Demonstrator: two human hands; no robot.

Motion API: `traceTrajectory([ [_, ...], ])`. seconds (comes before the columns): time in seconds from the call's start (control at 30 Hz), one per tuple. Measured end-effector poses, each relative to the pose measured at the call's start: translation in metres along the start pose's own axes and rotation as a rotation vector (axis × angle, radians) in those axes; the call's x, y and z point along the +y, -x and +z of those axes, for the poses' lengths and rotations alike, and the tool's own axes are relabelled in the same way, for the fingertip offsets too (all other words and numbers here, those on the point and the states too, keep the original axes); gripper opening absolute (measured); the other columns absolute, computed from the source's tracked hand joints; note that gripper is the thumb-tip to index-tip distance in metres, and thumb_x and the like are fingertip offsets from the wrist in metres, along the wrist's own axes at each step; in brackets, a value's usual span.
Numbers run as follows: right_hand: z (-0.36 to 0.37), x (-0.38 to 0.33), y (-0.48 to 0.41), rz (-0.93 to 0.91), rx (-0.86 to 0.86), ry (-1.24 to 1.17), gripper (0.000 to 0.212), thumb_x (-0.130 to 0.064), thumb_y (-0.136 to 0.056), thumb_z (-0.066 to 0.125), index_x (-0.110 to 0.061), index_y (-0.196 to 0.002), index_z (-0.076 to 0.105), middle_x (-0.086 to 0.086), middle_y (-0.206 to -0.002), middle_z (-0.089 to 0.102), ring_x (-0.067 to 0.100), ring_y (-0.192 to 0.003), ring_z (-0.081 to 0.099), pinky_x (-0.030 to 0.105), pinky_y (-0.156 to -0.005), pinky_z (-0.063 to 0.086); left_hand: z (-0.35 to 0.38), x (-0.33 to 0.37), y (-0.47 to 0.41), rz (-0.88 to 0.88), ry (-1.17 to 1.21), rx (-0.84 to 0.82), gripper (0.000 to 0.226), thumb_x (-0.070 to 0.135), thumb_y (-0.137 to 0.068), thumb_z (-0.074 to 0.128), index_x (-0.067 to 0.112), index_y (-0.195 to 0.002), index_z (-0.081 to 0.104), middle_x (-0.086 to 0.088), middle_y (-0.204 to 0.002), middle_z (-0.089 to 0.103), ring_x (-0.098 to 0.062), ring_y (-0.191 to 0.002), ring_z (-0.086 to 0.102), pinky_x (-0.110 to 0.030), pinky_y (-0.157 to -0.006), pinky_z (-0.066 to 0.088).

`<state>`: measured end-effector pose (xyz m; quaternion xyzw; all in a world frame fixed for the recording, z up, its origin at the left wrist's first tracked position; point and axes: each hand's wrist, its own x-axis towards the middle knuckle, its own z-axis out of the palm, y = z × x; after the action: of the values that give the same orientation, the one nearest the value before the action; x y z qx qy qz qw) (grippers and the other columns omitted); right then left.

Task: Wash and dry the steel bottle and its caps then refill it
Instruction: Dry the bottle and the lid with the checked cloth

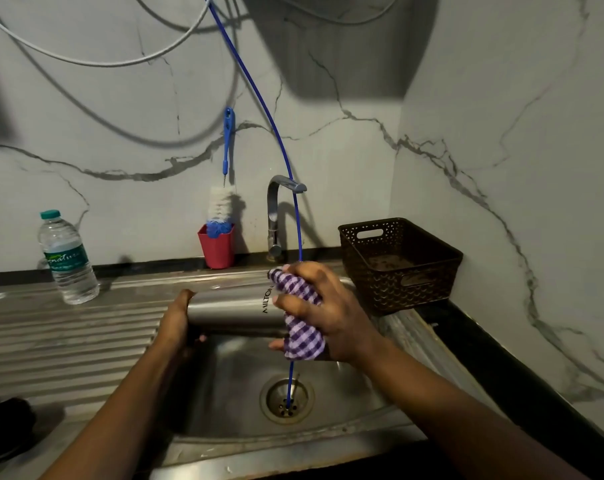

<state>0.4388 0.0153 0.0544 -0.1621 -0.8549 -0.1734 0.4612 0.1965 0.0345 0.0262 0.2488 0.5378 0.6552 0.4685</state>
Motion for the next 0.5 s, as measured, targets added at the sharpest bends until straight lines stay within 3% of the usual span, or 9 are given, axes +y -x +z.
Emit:
traceTrajectory([
  [0.03,0.001,-0.002,0.001,0.162,0.020,-0.093,0.059,-0.051,-0.072,0.074,-0.024,-0.119,0.051,0.010,-0.131,0.043,0.024,-0.118,0.050,0.031,-0.094,0.047,0.001,0.001,0.000,0.020,0.047,0.007,0.024,0.034,-0.092,0.045,0.018,-0.075,0.054,0.007,-0.039,0.055,-0.013,-0.051,0.054,-0.014,-0.039,0.038],
  [0.1,0.001,-0.010,-0.005,0.665,0.107,-0.448,0.055,-0.043,-0.068,0.078,-0.029,-0.115,0.054,0.001,-0.126,0.051,0.010,-0.113,0.054,0.021,-0.092,0.048,0.003,0.003,0.001,0.146,0.110,0.013,0.024,0.031,-0.092,0.046,0.019,-0.075,0.057,0.007,-0.048,0.059,-0.012,-0.055,0.054,-0.015,-0.040,0.038],
  [0.2,0.008,0.008,-0.007,1.288,0.224,-0.981,0.041,-0.041,-0.068,0.075,-0.024,-0.102,0.060,0.004,-0.105,0.066,0.021,-0.101,0.064,0.033,-0.088,0.052,0.000,0.004,-0.003,0.534,-0.003,0.042,0.025,0.018,-0.096,0.043,0.020,-0.075,0.057,0.002,-0.068,0.055,-0.008,-0.063,0.049,-0.027,-0.056,0.039],
  [0.27,0.015,0.019,-0.002,1.470,0.225,-1.149,0.051,-0.043,-0.064,0.078,-0.016,-0.104,0.062,0.014,-0.106,0.068,0.030,-0.099,0.065,0.046,-0.092,0.051,-0.001,0.005,0.001,0.719,-0.113,0.030,0.025,0.018,-0.097,0.044,0.022,-0.074,0.053,0.003,-0.071,0.051,-0.003,-0.063,0.046,-0.030,-0.064,0.038],
  [0.33,0.021,0.023,0.005,1.584,0.311,-1.229,0.065,-0.041,-0.056,0.080,-0.013,-0.111,0.059,0.022,-0.114,0.064,0.037,-0.101,0.064,0.055,-0.090,0.050,0.003,0.006,0.007,0.798,-0.159,-0.025,0.022,0.034,-0.093,0.049,0.024,-0.073,0.051,0.005,-0.070,0.049,0.002,-0.061,0.045,-0.022,-0.061,0.039],
  [0.37,0.023,0.023,0.007,1.617,0.353,-1.259,0.068,-0.039,-0.055,0.080,-0.011,-0.113,0.058,0.024,-0.116,0.063,0.039,-0.101,0.064,0.054,-0.087,0.052,0.004,0.007,0.010,0.788,-0.129,-0.064,0.025,0.046,-0.088,0.054,0.025,-0.076,0.052,0.006,-0.073,0.052,0.004,-0.063,0.048,-0.017,-0.060,0.041],
  [0.43,0.022,0.023,0.009,1.672,0.395,-1.365,0.073,-0.038,-0.056,0.078,-0.008,-0.119,0.056,0.026,-0.118,0.060,0.039,-0.099,0.063,0.049,-0.076,0.056,0.004,0.009,0.008,0.653,0.050,-0.202,0.051,0.069,-0.066,0.069,0.028,-0.092,0.055,0.005,-0.088,0.059,-0.002,-0.075,0.059,-0.017,-0.061,0.049],
  [0.5,0.022,0.024,0.010,1.719,0.399,-1.476,0.074,-0.041,-0.058,0.075,-0.008,-0.121,0.055,0.027,-0.118,0.059,0.041,-0.100,0.062,0.047,-0.072,0.057,0.004,0.004,0.006,0.502,0.119,-0.360,0.083,0.071,-0.043,0.081,0.032,-0.110,0.052,0.005,-0.100,0.062,-0.009,-0.085,0.065,-0.023,-0.064,0.055],
])
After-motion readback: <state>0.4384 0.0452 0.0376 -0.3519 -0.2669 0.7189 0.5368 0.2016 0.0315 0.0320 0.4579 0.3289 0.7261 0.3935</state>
